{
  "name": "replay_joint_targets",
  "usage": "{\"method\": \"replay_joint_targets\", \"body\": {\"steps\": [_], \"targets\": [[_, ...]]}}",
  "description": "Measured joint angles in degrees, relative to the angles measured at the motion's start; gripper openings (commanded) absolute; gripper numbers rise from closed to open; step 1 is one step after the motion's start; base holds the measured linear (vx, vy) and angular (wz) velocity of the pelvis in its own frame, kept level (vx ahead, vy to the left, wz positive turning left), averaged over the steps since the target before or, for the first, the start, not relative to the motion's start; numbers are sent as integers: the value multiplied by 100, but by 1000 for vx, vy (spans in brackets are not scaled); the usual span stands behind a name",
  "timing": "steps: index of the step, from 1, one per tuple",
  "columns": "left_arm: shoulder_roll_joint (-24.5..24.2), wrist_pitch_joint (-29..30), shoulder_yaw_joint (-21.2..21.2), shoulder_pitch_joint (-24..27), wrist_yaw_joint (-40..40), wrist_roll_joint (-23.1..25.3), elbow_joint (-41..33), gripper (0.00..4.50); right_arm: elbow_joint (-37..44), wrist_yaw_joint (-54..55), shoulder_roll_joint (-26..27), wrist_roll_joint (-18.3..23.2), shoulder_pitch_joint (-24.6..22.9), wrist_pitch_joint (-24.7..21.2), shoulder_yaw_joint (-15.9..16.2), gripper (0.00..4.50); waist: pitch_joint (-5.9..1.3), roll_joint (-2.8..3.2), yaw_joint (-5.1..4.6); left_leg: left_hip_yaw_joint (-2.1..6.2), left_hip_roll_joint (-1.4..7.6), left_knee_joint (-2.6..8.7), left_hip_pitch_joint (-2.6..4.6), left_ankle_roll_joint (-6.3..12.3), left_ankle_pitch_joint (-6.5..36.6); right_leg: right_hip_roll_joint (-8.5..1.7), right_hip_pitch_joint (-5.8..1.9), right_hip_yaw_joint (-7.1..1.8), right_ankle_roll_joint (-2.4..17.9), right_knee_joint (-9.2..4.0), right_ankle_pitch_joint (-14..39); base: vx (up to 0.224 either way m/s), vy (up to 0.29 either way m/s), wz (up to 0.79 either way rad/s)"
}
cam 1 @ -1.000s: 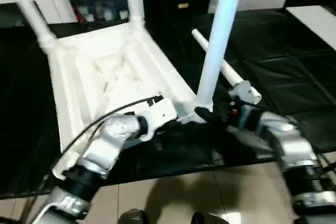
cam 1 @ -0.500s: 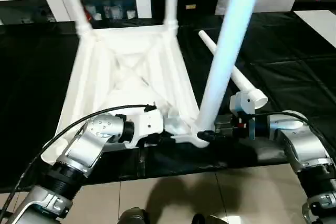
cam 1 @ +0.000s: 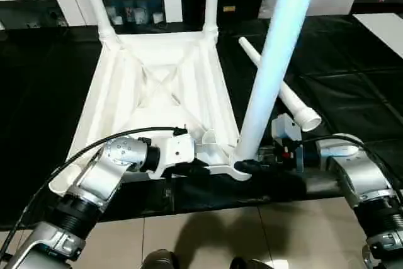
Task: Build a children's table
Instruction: Rotate leg to tighten
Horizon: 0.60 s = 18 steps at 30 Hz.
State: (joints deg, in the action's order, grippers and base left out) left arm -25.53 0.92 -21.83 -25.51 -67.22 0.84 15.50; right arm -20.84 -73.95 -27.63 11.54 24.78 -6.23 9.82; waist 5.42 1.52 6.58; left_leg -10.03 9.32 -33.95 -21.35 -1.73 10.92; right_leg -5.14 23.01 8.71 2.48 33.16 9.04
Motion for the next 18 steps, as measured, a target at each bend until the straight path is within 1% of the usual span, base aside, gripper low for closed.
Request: {"method": "replay_joint_targets", "body": {"steps": [4, 7, 8, 10, 12, 14, 15, 16, 17, 18], "targets": [[0, -10, 0, 0, -1, 1, 2, 0, 2, -4, 16, 31, -2, -81, -13, 269, -1, -2, 1, 0, 0, 0, 0, 6, -3, 0, -1, 0, 1, 1, -1, 0, 0, 0], [55, 267, 106, 124, 157, -26, -138, 0, 75, 236, 220, 113, -91, -295, -82, 266, -3, -3, -20, 0, 3, 0, 10, 8, -5, 1, -8, 0, 2, 5, -1, 0, 0, 0], [89, 460, 177, 166, 276, -40, -215, 0, 86, 425, 305, 112, -91, -412, -106, 266, -3, -3, -39, -2, 3, 0, 19, -3, 0, 2, -14, -1, 0, 6, 0, 0, 0, 0], [237, 847, 312, 265, 631, -2, -334, 0, 71, 901, 534, 5, -81, -543, -174, 265, -5, -7, -116, -6, 6, -2, 35, -12, -6, 2, -27, 0, -5, 6, -2, 0, 0, 0], [460, 1326, 443, 299, 1084, 68, -434, 0, -90, 1571, 859, -118, 34, -678, -304, 265, -1, -17, -224, -9, 9, -3, 37, -32, -19, 2, -34, 2, -8, 1, -1, 0, 0, 0], [778, 1777, 550, 294, 1651, 225, -507, 0, -383, 2413, 1288, -261, 231, -752, -484, 265, 0, -29, -391, -9, 17, -12, 44, -46, -27, 1, -39, 18, -10, -15, 0, -56, 11, -12], [911, 1947, 569, 294, 1874, 291, -550, 0, -487, 2732, 1436, -281, 295, -777, -549, 265, 1, -31, -441, -8, 16, -14, 43, -46, -27, 0, -41, 22, -10, -22, 0, -52, 14, -12], [1080, 2089, 605, 279, 2144, 391, -552, 0, -595, 3068, 1602, -319, 361, -796, -626, 265, 1, -31, -477, -7, 15, -15, 44, -46, -27, 0, -45, 23, -11, -26, 1, 0, 0, 0], [1349, 2234, 625, 173, 2551, 574, -447, 0, -792, 3625, 1838, -415, 524, -810, -746, 265, 1, -30, -505, -4, 16, -30, 67, -46, -27, 0, -43, 29, -12, -28, 1, 0, 0, 0], [1499, 2309, 619, 96, 2791, 656, -355, 0, -914, 3969, 1955, -466, 634, -829, -789, 265, 2, -29, -513, -3, 16, -32, 62, -46, -27, -1, -43, 35, -12, -39, 1, 0, 0, 0]]}}
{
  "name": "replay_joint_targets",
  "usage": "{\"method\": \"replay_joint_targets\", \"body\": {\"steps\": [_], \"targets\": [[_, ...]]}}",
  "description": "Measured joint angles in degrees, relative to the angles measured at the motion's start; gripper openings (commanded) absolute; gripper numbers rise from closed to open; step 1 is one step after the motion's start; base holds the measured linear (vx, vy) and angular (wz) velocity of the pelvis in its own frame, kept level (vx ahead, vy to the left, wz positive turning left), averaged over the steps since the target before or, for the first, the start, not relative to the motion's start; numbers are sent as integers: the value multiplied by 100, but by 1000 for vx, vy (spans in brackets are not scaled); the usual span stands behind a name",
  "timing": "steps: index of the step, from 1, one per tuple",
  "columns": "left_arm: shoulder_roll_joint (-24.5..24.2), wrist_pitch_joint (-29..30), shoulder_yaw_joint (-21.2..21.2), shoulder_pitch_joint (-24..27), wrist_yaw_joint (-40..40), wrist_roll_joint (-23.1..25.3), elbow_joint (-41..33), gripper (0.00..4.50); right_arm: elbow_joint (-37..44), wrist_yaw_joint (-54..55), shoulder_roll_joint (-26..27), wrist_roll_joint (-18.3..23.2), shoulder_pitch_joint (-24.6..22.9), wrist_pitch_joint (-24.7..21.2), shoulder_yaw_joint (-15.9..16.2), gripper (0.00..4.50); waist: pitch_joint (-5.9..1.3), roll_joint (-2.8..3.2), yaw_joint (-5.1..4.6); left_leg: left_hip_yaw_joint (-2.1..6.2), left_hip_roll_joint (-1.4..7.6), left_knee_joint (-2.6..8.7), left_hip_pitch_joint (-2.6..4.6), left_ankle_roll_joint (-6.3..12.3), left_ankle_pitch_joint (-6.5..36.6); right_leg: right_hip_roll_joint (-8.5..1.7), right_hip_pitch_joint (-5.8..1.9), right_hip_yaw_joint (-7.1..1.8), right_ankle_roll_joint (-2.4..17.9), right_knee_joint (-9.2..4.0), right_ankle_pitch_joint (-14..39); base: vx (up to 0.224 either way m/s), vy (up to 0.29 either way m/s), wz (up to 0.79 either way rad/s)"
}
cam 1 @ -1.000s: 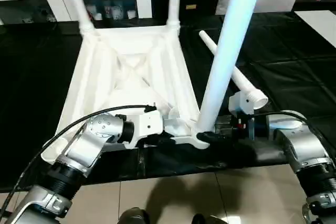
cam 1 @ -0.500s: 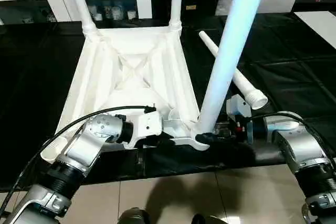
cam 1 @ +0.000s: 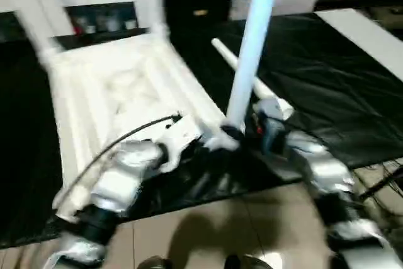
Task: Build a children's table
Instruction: Rotate leg to tighten
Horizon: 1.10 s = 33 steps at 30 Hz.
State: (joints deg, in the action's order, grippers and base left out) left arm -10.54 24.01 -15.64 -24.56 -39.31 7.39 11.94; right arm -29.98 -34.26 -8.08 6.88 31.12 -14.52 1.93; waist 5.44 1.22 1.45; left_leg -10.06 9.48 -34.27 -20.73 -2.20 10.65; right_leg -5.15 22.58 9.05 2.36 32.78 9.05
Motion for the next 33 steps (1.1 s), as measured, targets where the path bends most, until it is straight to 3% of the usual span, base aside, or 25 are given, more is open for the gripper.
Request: {"method": "replay_joint_targets", "body": {"steps": [3, 6, 15, 22, 31, 33], "targets": [[288, 113, -62, -138, 504, 173, 148, 0, -186, 722, 254, -40, 202, -121, -146, 265, -3, 5, -5, 11, 7, 6, -14, 1, 1, 0, -20, 27, -2, -60, -2, 0, 0, 0], [394, 222, -104, -206, 654, 201, 185, 0, -209, 842, 281, -55, 220, -77, -191, 335, -3, 4, 25, 9, -4, 4, -20, 19, 11, -1, -30, 8, -3, -74, -2, 0, 0, 0], [393, 234, -142, -236, 714, 241, 118, 0, -44, 582, 274, 77, 31, 172, -324, 410, -11, 11, 119, 2, -5, 18, -34, 43, 29, 6, 1, -14, -10, -50, -93, 0, 0, 0], [-91, -327, -266, -230, 268, 197, 200, 0, 370, -593, -421, 225, -446, 466, -167, 440, -19, 25, 171, -3, -2, 18, -45, 44, 27, 8, 28, -18, -10, -31, -94, 0, 0, 0], [-898, -1444, -318, -76, -910, -143, 330, 0, 736, -2171, -1296, 480, -553, 640, -11, 440, -20, 28, 229, -4, 1, -6, -42, 43, 27, 6, 23, -21, -11, -12, -93, 0, 0, 0], [-1079, -1655, -338, -36, -1244, -243, 329, 0, 735, -2436, -1475, 481, -550, 647, 19, 440, -22, 26, 287, -4, 2, -10, -43, 43, 27, 5, 23, -21, -11, -8, -93, 0, 0, 0]]}}
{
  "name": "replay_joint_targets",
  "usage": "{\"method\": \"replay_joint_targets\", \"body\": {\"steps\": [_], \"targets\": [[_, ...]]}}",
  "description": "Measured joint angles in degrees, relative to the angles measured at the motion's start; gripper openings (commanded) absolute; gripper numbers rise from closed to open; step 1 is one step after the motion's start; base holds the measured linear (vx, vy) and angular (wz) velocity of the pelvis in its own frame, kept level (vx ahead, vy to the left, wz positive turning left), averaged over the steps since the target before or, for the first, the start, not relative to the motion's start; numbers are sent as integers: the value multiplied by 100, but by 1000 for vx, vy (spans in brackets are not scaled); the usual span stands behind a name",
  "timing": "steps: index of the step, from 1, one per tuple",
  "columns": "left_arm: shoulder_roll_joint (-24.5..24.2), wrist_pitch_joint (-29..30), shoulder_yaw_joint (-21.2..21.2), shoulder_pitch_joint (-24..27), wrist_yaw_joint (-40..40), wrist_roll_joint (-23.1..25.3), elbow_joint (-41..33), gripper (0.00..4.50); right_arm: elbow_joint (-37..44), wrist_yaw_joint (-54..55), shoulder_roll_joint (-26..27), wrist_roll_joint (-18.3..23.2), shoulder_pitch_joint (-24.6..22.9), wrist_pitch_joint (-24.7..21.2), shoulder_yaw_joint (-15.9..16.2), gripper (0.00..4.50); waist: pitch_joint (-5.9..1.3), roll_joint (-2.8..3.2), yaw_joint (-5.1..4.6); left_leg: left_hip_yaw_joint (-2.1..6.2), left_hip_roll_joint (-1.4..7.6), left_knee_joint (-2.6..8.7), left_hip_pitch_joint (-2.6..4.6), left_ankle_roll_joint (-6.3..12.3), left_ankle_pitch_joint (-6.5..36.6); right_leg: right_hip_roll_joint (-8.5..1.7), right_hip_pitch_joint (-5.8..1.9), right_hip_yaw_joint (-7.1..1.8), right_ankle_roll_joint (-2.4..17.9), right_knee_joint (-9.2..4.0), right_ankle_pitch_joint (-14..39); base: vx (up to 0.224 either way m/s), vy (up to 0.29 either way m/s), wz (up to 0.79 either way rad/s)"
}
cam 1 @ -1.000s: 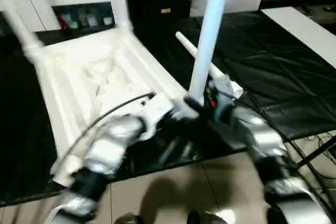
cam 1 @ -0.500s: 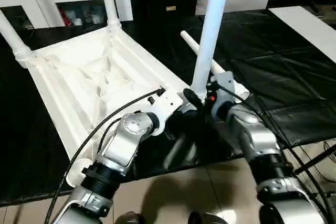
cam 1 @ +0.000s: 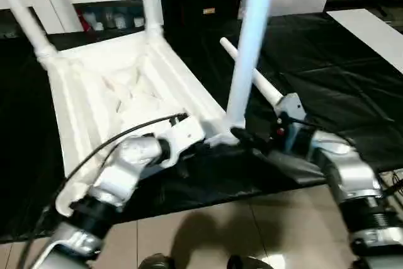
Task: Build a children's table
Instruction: Rotate leg to tighten
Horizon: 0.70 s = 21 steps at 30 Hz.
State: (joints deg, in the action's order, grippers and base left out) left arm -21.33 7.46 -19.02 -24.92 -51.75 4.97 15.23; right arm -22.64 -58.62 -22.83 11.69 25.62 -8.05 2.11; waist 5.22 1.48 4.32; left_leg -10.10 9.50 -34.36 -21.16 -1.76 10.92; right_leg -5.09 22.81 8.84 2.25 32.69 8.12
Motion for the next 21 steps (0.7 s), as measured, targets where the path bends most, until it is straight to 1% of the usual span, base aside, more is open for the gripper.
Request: {"method": "replay_joint_targets", "body": {"steps": [2, 3, 7, 9, 11, 16, 17, 19, 20, 21], "targets": [[-131, -193, -50, 20, -280, -68, 3, 0, -30, -194, -87, -3, 2, 66, 55, 440, 0, -1, 82, -2, 1, -6, -1, 0, 0, -1, 1, -2, 0, 5, 0, 0, 0, 0], [-180, -272, -70, 23, -368, -87, 4, 0, -47, -251, -93, -3, 11, 108, 72, 440, 0, 0, 107, -3, 1, -9, -1, 0, 0, -3, 2, -2, 0, 8, 0, 0, 0, 0], [-338, -522, -130, 24, -733, -182, 51, 0, -52, -760, -285, 0, 108, 131, 283, 440, -2, -3, 181, -11, -2, -21, 1, -1, 1, -10, 1, -8, -1, 23, 1, 0, 0, 0], [-394, -641, -166, 23, -894, -213, 95, 0, -50, -1039, -404, -3, 107, 70, 373, 440, -9, -16, 219, -13, -2, -23, 3, -1, 0, -10, 0, -9, -1, 25, 1, 0, 0, 0], [-456, -678, -173, 23, -1050, -273, 111, 0, -49, -1193, -487, -15, 98, 68, 514, 440, -12, -20, 228, -13, -1, -23, 4, -1, 0, -10, 0, -9, -1, 28, 1, 0, 0, 0], [-495, -734, -185, 24, -1197, -318, 123, 0, -49, -1290, -486, -58, 96, 116, 574, 440, -16, -27, 232, -13, -1, -25, 5, -1, 0, -10, 0, -9, -2, 30, 1, 0, 0, 0], [-500, -751, -187, 24, -1216, -349, 126, 0, -49, -1322, -483, -58, 95, 116, 630, 415, -17, -28, 232, -13, -1, -25, 4, -1, 0, -10, 0, -9, -2, 30, 2, 0, 0, 0], [-500, -771, -188, 25, -1239, -362, 132, 0, -49, -1336, -465, -56, 92, 113, 683, 415, -17, -28, 236, -13, -1, -25, 3, -1, 0, -10, 1, -9, -2, 30, 2, 0, 0, 0], [-500, -781, -189, 25, -1250, -364, 137, 0, -49, -1356, -440, -42, 92, 107, 704, 394, -17, -29, 237, -13, -1, -25, 3, -1, 0, -10, 1, -9, -2, 30, 2, 0, 0, 0], [-497, -783, -192, 24, -1250, -366, 138, 0, -49, -1380, -424, -28, 92, 104, 721, 394, -17, -29, 239, -13, -1, -25, 2, -1, 0, -10, 1, -9, -2, 30, 2, 0, 0, 0]]}}
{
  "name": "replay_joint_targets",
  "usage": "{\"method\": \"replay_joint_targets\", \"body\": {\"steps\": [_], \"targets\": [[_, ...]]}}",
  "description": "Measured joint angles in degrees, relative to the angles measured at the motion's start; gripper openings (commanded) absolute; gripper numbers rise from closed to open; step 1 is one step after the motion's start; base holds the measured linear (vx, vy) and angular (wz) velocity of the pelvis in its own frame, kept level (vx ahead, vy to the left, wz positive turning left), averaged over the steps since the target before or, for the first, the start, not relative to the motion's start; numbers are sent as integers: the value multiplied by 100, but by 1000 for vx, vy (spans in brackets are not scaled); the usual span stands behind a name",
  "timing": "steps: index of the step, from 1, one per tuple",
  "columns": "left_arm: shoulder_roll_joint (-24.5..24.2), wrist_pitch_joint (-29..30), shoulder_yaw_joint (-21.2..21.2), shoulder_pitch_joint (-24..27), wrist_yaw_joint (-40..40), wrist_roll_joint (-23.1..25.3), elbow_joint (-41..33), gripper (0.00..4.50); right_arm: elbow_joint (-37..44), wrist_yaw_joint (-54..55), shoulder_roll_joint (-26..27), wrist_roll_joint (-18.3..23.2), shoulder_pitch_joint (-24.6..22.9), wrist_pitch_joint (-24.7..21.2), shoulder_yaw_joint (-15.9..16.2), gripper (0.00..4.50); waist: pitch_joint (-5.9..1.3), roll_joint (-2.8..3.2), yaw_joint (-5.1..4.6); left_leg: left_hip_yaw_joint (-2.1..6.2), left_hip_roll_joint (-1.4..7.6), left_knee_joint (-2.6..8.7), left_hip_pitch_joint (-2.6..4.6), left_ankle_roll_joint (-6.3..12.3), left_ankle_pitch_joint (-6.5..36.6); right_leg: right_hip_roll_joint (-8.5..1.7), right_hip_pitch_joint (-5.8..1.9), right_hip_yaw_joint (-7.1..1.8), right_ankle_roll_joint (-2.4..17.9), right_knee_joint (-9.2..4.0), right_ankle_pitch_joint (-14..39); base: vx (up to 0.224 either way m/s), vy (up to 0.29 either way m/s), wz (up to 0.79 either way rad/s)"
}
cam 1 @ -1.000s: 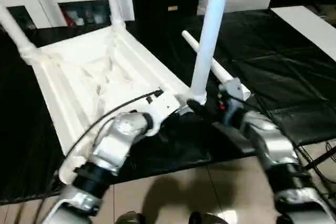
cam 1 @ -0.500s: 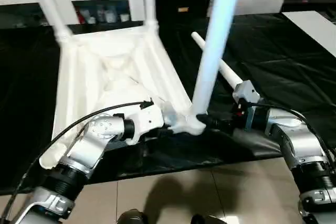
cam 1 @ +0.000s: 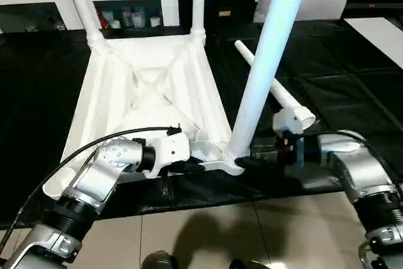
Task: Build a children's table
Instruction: Rotate leg to tighten
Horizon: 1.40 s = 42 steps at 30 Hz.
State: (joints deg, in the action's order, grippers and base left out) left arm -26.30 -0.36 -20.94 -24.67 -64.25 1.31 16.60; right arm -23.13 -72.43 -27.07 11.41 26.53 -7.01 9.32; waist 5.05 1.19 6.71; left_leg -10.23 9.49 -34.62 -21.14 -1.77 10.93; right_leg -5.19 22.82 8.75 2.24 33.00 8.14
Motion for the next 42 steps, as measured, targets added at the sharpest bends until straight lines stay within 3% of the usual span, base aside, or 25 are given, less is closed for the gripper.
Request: {"method": "replay_joint_targets", "body": {"steps": [10, 20, 28, 31, 34, 38, 40, 41, 42], "targets": [[3, -7, -10, 1, -19, -4, 1, 0, -41, 79, 106, -107, 5, 253, 84, 307, -1, -1, 4, 0, 0, 0, 1, 0, 0, 0, -1, 0, 0, 0, 0, 0, 0, 0], [-12, 4, -15, 12, -26, 6, 14, 0, -72, 81, 149, -67, 20, 321, 101, 234, -34, -50, -12, 0, 1, 0, 9, 0, 0, 0, -8, 0, 0, 1, 0, 0, 0, 0], [172, 423, 128, 116, 150, -68, -76, 0, 95, 266, 352, 50, -78, -213, -21, 203, -44, -43, -29, 0, 2, -1, 33, -1, -1, 0, -31, -1, 0, 2, 0, 0, 0, 0], [308, 805, 213, 188, 338, -52, -136, 0, 166, 672, 528, 37, -174, -438, -117, 202, -45, -36, -101, -1, 0, -1, 108, -2, 1, 0, -92, 1, -7, -6, 5, 0, 0, 0], [501, 1143, 265, 194, 694, 47, -184, 0, 97, 1216, 761, -19, -163, -585, -249, 201, -52, -25, -216, 10, 1, 1, 117, -2, 0, -1, -117, 24, -14, -44, 10, 0, 0, 0], [813, 1518, 344, 179, 1349, 282, -166, 0, -210, 2169, 1273, -176, 12, -759, -480, 201, -65, 46, -501, 53, 47, -2, 122, -2, 1, -6, -223, 183, -15, -213, 10, 0, 0, 0], [1157, 1858, 424, 36, 1804, 421, -36, 0, -454, 2807, 1550, -303, 225, -867, -632, 201, -56, 53, -608, 65, 52, -7, 109, -2, 1, -6, -231, 194, -25, -225, 17, 0, 0, 0], [1442, 2133, 487, -53, 2177, 515, 25, 0, -622, 3323, 1753, -389, 382, -924, -742, 201, -38, 51, -652, 58, 47, -8, 97, -2, 1, -5, -224, 150, -52, -161, 79, -80, 12, 0], [1618, 2317, 490, -104, 2408, 536, 61, 0, -702, 3616, 1850, -446, 451, -957, -805, 201, -28, 37, -667, 33, 37, -4, 104, -2, 1, 0, -197, 79, -49, -5, 185, -80, 12, 0]]}}
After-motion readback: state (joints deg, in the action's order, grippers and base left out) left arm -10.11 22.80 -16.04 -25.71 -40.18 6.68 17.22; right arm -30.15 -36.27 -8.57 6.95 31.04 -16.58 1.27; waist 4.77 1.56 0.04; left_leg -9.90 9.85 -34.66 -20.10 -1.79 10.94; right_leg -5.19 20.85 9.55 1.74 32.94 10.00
